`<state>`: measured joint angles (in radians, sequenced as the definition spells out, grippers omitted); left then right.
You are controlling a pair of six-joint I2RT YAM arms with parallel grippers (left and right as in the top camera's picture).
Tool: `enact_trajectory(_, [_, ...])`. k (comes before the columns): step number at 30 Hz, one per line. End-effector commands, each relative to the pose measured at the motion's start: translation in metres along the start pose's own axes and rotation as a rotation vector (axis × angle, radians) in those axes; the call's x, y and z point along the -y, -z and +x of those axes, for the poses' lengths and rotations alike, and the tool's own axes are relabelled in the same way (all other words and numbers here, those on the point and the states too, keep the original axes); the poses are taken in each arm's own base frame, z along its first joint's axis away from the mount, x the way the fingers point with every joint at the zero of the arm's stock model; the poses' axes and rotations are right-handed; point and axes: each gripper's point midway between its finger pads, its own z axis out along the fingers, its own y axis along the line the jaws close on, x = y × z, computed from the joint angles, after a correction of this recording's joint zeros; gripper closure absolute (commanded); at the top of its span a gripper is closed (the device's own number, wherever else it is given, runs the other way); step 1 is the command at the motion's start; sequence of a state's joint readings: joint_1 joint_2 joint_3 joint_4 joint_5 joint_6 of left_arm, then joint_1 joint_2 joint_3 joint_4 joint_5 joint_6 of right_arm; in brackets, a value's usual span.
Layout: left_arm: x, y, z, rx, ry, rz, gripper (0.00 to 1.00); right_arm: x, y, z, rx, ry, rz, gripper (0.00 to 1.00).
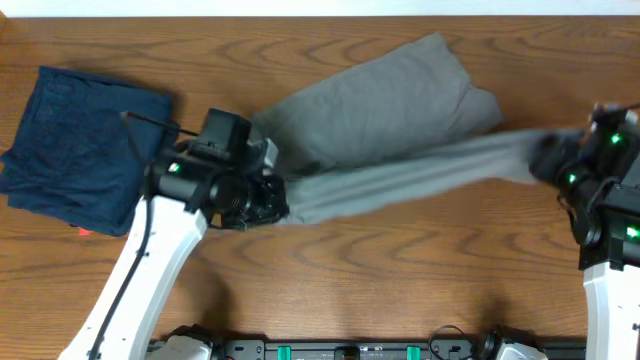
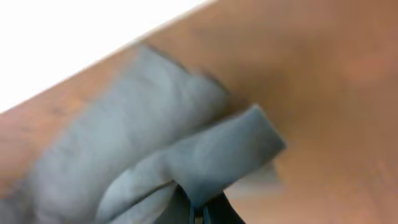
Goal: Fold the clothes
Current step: 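Grasp the right side of the shorts with the right gripper and pull outward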
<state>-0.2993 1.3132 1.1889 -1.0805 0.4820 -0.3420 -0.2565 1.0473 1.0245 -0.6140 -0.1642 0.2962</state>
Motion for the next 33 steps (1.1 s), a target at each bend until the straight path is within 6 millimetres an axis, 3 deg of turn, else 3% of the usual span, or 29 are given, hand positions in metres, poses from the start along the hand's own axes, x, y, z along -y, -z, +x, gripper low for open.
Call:
enact_trajectory(1, [-0.037,0.01,-0.034,0.178,0.084,-0.21,0.94,-0.014,-0.004,-0.032,0.105,0.127,-0.025,0.99])
enact_trajectory(5, [-0.045,0.005,-0.07,0.306,0.177,-0.254,0.94,-0.031,-0.035,-0.046,0.146,0.157,-0.075,0.99])
enact_trajectory(9, [-0.052,-0.012,-0.091,0.343,0.294,-0.26,0.94,-0.05,-0.077,-0.044,0.141,0.188,-0.123,0.99])
enact_trajectory(17, [-0.077,-0.06,-0.114,0.338,0.472,-0.321,0.93,-0.082,-0.17,0.0,0.067,0.262,-0.194,0.99])
enact_trajectory(21, [-0.083,-0.08,-0.133,0.363,0.483,-0.308,0.93,-0.095,-0.203,0.015,0.083,0.277,-0.229,0.99])
enact_trajectory(22, [-0.085,-0.084,-0.139,0.374,0.485,-0.301,0.92,-0.098,-0.21,0.019,0.087,0.282,-0.238,0.99])
enact_trajectory(23, [-0.087,-0.089,-0.146,0.387,0.487,-0.294,0.83,-0.103,-0.216,0.024,0.09,0.288,-0.25,0.98])
enact_trajectory(26, [-0.09,-0.095,-0.167,0.44,0.489,-0.261,0.58,-0.117,-0.229,0.037,0.095,0.306,-0.282,0.85])
enact_trajectory(27, [-0.092,-0.094,-0.174,0.464,0.492,-0.246,0.47,-0.121,-0.23,0.04,0.096,0.311,-0.29,0.71])
enact_trajectory(28, [-0.092,-0.092,-0.181,0.487,0.493,-0.233,0.43,-0.123,-0.229,0.041,0.095,0.313,-0.295,0.57])
enact_trajectory(29, [-0.092,-0.087,-0.19,0.515,0.497,-0.208,0.39,-0.126,-0.228,0.041,0.099,0.316,-0.3,0.49])
enact_trajectory(33, [-0.08,-0.068,-0.206,0.53,0.501,-0.046,0.38,-0.12,-0.22,0.03,0.111,0.308,-0.272,0.47])
